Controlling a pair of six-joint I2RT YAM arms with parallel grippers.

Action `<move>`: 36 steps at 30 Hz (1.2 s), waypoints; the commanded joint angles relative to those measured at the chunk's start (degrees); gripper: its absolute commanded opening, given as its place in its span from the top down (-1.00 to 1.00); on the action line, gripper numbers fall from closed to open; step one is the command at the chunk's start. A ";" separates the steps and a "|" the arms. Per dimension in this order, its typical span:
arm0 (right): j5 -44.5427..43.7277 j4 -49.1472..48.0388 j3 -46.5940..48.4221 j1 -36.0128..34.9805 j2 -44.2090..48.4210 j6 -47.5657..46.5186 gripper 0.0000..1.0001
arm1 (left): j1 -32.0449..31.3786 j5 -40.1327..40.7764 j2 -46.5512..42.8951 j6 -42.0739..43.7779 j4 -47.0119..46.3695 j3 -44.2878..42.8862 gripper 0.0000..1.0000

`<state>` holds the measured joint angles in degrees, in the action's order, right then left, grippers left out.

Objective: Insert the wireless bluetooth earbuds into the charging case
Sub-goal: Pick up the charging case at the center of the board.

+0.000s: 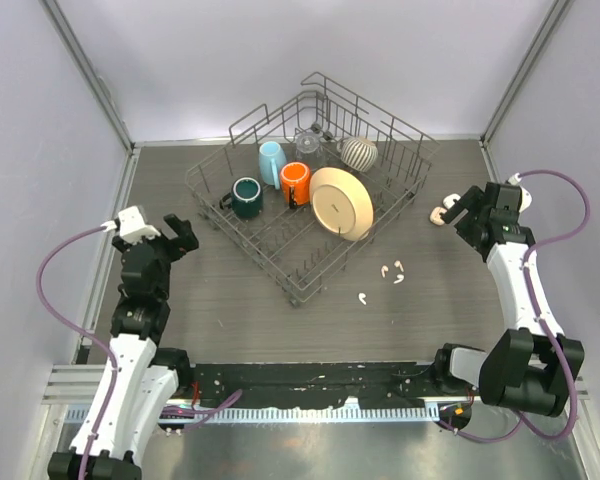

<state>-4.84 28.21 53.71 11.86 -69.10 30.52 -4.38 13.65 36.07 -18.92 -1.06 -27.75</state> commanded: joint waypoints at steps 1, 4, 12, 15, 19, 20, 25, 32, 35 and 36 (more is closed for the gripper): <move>-1.13 3.16 -1.33 0.18 3.01 2.78 -0.79 | 0.34 7.18 -5.13 -10.77 11.68 -5.46 -1.00; -3.16 5.36 0.07 0.18 4.15 6.65 -0.79 | 0.34 2.54 -4.79 -10.96 17.39 -9.41 -0.99; 5.96 6.07 -2.82 0.18 5.74 7.80 -0.99 | 0.25 -8.20 -2.32 -9.73 27.71 -17.87 -0.99; 9.65 12.56 -0.99 0.97 2.31 8.24 -0.99 | 0.34 2.68 -6.18 -17.26 29.27 -16.29 -1.00; 1.62 19.77 3.23 1.06 1.42 7.89 -0.99 | 0.25 5.86 -11.99 -15.63 24.62 -11.02 -1.00; -1.46 19.61 4.02 1.15 2.73 7.97 -0.99 | 0.25 5.34 -12.51 -14.67 23.48 -10.32 -1.00; -19.33 19.17 5.70 1.59 6.25 11.86 -0.99 | 0.25 1.73 -8.40 -5.37 30.56 -13.29 -1.00; -10.65 11.81 4.74 1.59 7.92 7.19 -0.99 | 0.25 -1.51 -4.70 -7.45 36.30 -15.58 -1.00; -4.25 7.49 3.24 1.68 8.99 4.65 -0.99 | 0.34 -5.29 -2.94 -4.92 38.93 -17.69 -0.99; -3.08 7.56 3.67 1.68 8.72 4.63 -0.99 | 0.25 -5.21 -3.03 -4.21 39.29 -17.87 -1.00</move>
<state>-14.61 42.19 56.86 13.37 -61.93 38.52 -4.36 13.04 32.18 -26.28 35.16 -41.78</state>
